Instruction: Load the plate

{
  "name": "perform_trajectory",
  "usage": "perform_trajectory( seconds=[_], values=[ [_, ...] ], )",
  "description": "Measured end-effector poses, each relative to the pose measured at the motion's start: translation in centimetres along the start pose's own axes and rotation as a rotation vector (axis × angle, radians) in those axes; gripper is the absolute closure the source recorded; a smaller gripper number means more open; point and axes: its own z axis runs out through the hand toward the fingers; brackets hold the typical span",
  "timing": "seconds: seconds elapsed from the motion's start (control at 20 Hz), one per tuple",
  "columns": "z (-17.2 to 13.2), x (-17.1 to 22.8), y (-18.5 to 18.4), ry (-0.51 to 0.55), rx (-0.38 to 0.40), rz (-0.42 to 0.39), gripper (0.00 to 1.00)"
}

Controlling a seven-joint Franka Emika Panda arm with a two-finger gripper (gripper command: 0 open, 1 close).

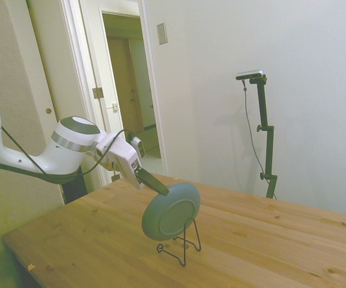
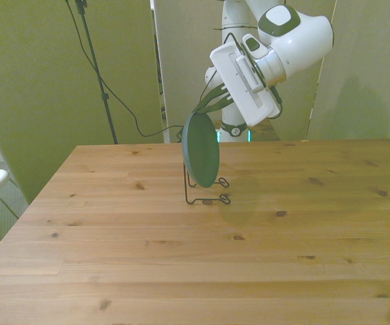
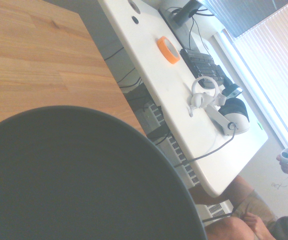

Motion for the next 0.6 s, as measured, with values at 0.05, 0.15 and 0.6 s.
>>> perform_trajectory(
  seconds=[0.05, 0.15, 0.6],
  values=[
    [0.1, 0.1, 0.0, 0.001, -0.001, 0.001, 1.0],
    [0.3, 0.2, 0.1, 0.002, -0.003, 0.003, 1.0],
    [1.9, 0.2, 0.5, 0.013, -0.018, -0.006, 1.0]
  ],
)
